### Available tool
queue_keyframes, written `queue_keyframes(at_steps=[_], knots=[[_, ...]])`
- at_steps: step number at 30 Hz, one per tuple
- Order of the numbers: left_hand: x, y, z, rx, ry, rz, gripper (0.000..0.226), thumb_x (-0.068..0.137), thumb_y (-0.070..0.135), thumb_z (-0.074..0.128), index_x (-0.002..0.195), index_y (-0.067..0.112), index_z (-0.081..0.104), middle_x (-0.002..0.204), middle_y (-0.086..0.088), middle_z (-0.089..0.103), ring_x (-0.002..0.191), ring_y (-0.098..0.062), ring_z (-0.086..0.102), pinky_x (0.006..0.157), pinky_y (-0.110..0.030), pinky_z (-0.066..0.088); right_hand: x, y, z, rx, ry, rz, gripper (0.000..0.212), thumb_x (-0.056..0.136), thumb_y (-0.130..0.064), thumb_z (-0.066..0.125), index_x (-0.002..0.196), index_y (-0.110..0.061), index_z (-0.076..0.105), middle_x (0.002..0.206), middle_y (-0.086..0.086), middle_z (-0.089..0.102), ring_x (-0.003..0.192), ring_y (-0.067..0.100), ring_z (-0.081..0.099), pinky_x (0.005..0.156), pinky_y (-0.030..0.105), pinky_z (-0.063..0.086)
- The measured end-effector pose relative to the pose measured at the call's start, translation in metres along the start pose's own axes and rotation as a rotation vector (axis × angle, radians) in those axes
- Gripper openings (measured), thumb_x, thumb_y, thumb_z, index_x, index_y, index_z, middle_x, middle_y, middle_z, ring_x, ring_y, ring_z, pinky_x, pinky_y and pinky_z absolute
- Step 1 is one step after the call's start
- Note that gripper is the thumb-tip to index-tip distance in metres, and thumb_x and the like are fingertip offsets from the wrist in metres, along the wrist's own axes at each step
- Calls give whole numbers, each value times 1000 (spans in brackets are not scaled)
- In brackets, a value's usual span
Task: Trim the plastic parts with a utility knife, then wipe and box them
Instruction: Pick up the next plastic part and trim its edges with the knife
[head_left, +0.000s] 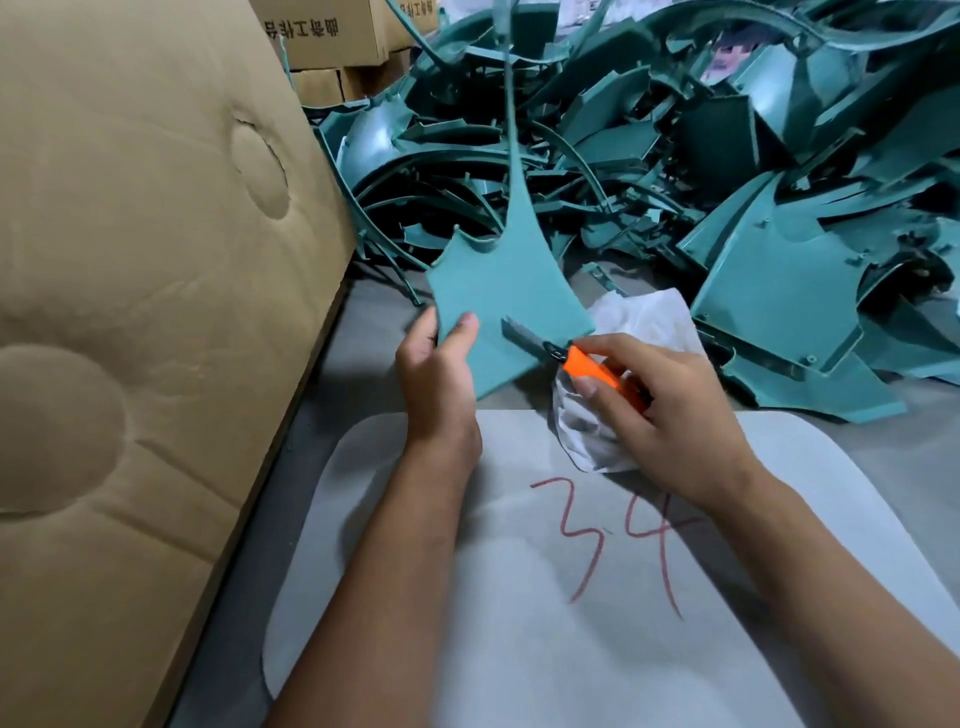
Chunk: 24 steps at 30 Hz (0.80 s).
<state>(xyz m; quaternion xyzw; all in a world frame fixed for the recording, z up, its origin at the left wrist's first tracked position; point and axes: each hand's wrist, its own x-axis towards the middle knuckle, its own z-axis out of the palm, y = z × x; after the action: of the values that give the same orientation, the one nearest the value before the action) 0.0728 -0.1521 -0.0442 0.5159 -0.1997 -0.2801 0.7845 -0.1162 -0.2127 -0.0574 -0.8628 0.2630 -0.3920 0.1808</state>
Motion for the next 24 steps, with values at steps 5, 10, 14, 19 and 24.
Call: queue_keyframes(at_steps=[5,10,14,19,24], knots=[[3,2,-5,-197,49,-185,23,100,7,55,117,8,71,107,-7,78,91,-21,75,78,-34,62,1,1,-7,7,50,-99,32,102,-32,62,129,-16,66,106,-12,66,90,-11,54,80,15,39],[-5,15,3,-589,1,-351,17,101,3,52,105,3,68,83,-10,77,66,-17,74,55,-24,58,0,-8,-3,-10,8,-205,34,105,-37,59,135,-20,59,118,-6,67,98,19,63,81,38,52],[-18,18,16,-662,-109,-513,32,99,10,53,78,0,75,68,-12,69,53,-18,68,54,-25,57,4,-16,3,7,-20,-268,33,103,-29,63,133,-16,59,111,-1,61,96,21,57,81,40,49],[-28,20,15,-562,-253,-545,14,75,6,51,86,7,59,63,-5,56,48,-9,49,44,-14,39,5,-16,-3,-41,52,-283,31,104,-30,60,131,-16,56,109,1,57,95,23,53,80,38,45],[-30,21,6,-595,-570,-556,15,95,10,35,91,10,49,68,2,40,44,-6,38,37,-13,32,7,-6,-11,-75,295,-119,35,104,-26,60,136,-13,53,122,9,62,105,17,54,89,28,41]])
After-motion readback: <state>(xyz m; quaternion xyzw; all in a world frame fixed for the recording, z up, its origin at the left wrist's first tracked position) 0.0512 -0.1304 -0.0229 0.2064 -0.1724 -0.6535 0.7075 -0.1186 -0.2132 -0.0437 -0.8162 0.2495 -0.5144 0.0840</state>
